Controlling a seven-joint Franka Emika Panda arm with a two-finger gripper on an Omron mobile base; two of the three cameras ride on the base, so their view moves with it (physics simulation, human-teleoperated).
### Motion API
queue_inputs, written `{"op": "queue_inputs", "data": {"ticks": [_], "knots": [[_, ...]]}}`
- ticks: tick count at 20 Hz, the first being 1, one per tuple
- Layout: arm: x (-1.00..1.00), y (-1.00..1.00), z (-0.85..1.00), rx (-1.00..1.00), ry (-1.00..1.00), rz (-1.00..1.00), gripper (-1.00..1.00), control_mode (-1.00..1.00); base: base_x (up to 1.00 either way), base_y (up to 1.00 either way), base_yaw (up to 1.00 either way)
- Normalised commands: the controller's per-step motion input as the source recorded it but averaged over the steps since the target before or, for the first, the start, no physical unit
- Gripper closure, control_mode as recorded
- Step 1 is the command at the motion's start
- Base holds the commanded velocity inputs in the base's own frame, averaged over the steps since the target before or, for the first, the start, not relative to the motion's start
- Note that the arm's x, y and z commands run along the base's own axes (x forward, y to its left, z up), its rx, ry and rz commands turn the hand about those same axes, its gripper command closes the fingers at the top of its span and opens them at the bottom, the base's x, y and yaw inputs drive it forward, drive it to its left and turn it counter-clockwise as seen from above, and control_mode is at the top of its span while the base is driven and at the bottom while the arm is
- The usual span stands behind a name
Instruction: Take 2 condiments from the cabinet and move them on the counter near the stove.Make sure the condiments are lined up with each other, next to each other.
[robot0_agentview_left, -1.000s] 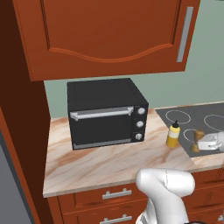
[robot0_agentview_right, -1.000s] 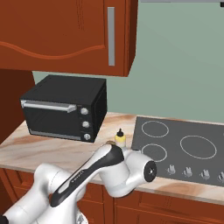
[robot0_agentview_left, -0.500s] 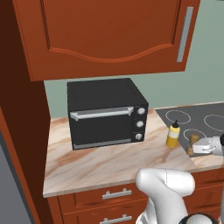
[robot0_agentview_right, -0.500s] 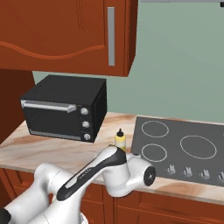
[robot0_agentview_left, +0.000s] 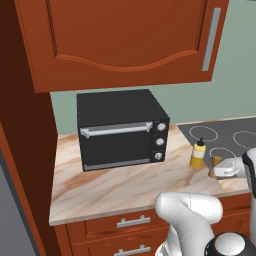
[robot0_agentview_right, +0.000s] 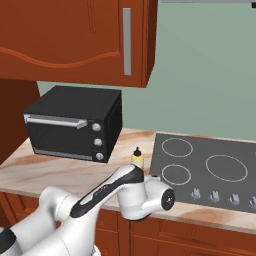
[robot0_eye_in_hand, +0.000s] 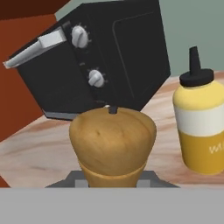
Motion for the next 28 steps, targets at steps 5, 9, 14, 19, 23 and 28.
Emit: {"op": "queue_inputs", "data": {"ticks": [5,9,14,19,23,28], "knots": [[0.19,-0.14,0.0,-0.01,0.0,0.0,1.0,-1.0,0.0,0.0,0.0],[0.28,-0.15,-0.02,0.0,0.0,0.0,1.0,-1.0,0.0,0.0,0.0],[0.27,-0.09,-0.19,-0.03,-0.01,0.0,1.0,-1.0,0.0,0.0,0.0],[0.24,-0.01,-0.27,-0.07,-0.01,0.0,1.0,-1.0,0.0,0.0,0.0],[0.16,0.0,-0.25,-0.05,-0.03,0.0,1.0,-1.0,0.0,0.0,0.0],[0.06,0.0,-0.08,0.0,0.0,0.0,1.0,-1.0,0.0,0.0,0.0]]}}
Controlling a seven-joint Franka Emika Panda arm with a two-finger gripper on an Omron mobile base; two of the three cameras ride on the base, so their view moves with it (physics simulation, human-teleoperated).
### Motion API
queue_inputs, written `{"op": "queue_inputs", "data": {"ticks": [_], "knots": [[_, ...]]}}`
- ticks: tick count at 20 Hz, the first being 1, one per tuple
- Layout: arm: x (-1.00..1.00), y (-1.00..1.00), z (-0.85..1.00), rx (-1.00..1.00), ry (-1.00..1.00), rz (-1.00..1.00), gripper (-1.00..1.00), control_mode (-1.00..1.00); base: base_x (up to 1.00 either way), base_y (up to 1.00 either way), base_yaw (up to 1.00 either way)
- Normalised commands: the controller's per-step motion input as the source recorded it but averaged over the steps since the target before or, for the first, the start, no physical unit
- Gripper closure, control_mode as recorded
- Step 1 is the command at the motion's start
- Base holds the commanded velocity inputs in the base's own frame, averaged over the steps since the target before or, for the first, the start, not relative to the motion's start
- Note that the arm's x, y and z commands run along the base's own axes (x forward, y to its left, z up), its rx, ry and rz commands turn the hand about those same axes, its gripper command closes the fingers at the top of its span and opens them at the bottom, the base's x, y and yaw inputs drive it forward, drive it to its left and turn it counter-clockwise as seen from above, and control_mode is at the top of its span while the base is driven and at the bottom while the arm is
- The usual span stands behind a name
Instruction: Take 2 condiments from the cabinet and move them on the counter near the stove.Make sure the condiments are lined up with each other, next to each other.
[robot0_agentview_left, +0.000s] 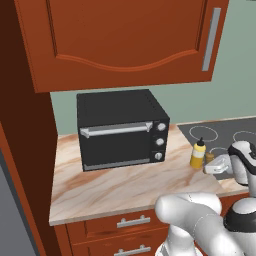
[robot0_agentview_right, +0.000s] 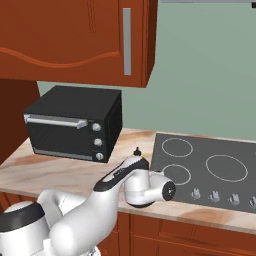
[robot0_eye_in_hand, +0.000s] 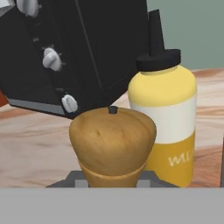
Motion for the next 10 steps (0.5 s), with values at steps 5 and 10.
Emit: {"op": "queue_inputs", "data": {"ticks": [5,10], "knots": [[0.04,0.0,-0.01,0.0,0.0,0.0,1.0,-1.0,0.0,0.0,0.0],[0.16,-0.01,-0.14,-0.02,0.0,0.0,1.0,-1.0,0.0,0.0,0.0]]}}
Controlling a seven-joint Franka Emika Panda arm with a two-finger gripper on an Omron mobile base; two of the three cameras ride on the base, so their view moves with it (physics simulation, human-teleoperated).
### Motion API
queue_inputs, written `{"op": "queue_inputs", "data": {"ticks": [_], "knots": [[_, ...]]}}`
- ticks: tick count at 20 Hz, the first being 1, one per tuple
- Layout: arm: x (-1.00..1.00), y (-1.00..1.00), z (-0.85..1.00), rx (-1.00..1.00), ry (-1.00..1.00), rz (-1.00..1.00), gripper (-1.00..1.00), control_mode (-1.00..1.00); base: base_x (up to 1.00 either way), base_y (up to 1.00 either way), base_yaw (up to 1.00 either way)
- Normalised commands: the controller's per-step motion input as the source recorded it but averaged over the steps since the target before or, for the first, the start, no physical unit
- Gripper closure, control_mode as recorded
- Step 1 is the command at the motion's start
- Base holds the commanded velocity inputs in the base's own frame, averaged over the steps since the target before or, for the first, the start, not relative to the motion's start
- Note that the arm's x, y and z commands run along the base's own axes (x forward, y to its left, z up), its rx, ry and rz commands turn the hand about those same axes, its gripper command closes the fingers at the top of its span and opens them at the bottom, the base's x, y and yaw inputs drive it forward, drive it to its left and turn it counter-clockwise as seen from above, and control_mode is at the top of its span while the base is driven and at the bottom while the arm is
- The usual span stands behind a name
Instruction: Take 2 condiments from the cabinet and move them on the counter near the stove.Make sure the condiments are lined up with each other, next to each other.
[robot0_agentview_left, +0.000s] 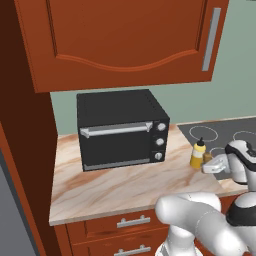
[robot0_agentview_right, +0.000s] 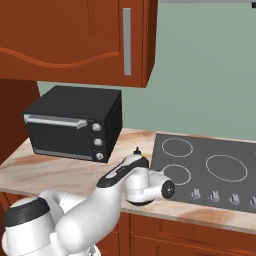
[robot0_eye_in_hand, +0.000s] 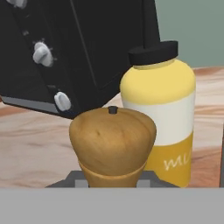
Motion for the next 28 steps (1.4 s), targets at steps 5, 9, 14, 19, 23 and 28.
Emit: {"op": "queue_inputs", "data": {"ticks": [5,9,14,19,23,28], "knots": [[0.19,-0.01,-0.13,0.0,0.0,0.0,1.0,-1.0,0.0,0.0,0.0],[0.12,-0.06,-0.08,0.0,0.0,0.0,1.0,-1.0,0.0,0.0,0.0],[0.07,-0.1,-0.07,0.0,-0.02,0.0,1.0,-1.0,0.0,0.0,0.0],[0.03,-0.06,-0.01,0.0,0.0,0.0,1.0,-1.0,0.0,0.0,0.0],[0.0,0.0,0.0,0.0,0.0,0.0,1.0,-1.0,0.0,0.0,0.0],[0.0,0.0,0.0,0.0,0.0,0.0,1.0,-1.0,0.0,0.0,0.0]]}}
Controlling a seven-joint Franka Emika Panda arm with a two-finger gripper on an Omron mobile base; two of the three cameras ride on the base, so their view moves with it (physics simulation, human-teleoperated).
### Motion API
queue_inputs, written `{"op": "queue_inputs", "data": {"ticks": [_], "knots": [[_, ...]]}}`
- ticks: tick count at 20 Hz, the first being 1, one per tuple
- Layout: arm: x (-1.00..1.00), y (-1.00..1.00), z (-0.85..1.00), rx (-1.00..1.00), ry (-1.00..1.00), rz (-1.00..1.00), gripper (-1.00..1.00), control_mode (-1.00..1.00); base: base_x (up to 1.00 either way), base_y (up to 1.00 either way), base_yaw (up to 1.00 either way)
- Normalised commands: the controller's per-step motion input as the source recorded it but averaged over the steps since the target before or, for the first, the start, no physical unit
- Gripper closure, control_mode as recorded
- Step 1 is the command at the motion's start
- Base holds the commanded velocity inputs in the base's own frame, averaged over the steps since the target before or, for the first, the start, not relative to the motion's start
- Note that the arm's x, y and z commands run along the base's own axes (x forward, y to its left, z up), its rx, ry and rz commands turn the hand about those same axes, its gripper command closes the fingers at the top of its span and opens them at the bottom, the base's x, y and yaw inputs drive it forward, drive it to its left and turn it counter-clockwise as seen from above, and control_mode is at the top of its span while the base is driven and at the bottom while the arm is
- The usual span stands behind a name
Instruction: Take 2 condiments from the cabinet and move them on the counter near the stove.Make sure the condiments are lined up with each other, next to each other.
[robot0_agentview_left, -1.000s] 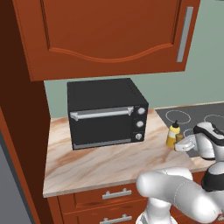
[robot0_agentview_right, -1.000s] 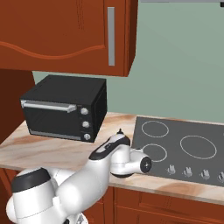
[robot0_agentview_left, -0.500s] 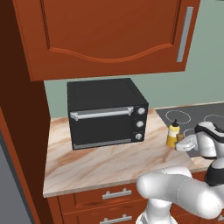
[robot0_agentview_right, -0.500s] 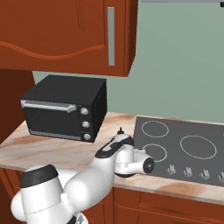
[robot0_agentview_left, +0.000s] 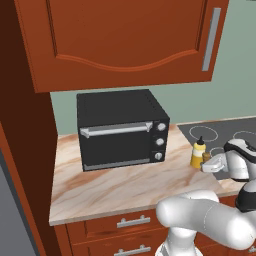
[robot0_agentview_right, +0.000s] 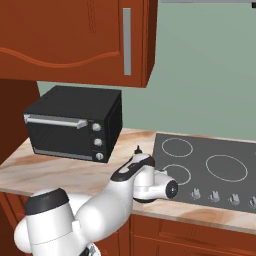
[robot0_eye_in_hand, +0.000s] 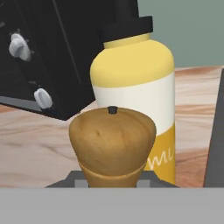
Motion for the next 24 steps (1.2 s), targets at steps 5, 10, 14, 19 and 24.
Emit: {"op": "queue_inputs", "data": {"ticks": [5,10,14,19,24], "knots": [[0.0,0.0,0.0,0.0,0.0,0.0,1.0,-1.0,0.0,0.0,0.0],[0.0,0.0,0.0,0.0,0.0,0.0,-1.0,-1.0,0.0,0.0,0.0],[0.0,0.0,0.0,0.0,-0.02,0.0,-1.0,-1.0,0.0,0.0,0.0],[-0.06,0.0,0.0,0.0,-0.11,0.0,-1.0,-1.0,0.0,0.0,0.0],[-0.27,0.0,0.0,0.0,-0.1,0.0,-1.0,-1.0,0.0,0.0,0.0]]}}
